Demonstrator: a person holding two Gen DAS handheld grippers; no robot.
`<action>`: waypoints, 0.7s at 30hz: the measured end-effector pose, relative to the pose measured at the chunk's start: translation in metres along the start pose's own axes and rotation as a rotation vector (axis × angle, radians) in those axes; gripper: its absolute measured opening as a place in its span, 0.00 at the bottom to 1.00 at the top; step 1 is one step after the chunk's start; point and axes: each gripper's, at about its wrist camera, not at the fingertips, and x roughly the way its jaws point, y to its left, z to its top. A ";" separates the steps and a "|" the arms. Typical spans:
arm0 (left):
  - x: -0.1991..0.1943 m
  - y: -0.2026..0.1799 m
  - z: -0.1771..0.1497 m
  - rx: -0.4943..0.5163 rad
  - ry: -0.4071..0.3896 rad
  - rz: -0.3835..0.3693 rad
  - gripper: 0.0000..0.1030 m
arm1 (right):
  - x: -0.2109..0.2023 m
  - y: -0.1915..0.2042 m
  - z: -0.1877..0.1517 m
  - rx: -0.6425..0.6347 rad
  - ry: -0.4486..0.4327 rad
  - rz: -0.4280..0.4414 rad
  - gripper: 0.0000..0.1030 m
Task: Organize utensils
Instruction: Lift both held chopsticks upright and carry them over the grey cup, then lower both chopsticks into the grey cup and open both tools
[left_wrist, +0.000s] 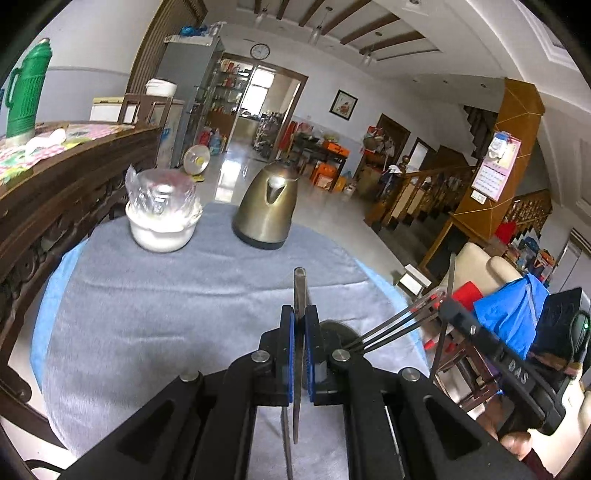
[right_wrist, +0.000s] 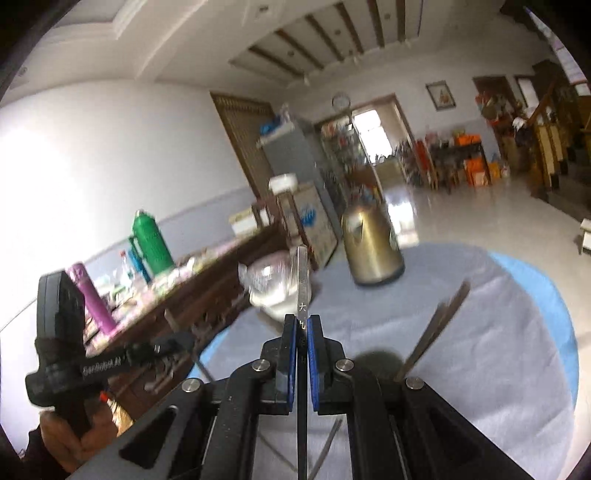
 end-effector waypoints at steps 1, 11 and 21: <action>0.000 -0.003 0.004 0.005 -0.006 -0.004 0.05 | 0.001 -0.001 0.007 -0.001 -0.030 -0.007 0.06; 0.002 -0.035 0.058 0.050 -0.142 -0.044 0.05 | 0.026 -0.004 0.048 -0.013 -0.252 -0.151 0.06; 0.058 -0.055 0.070 0.044 -0.195 -0.015 0.05 | 0.059 -0.008 0.047 -0.025 -0.344 -0.344 0.06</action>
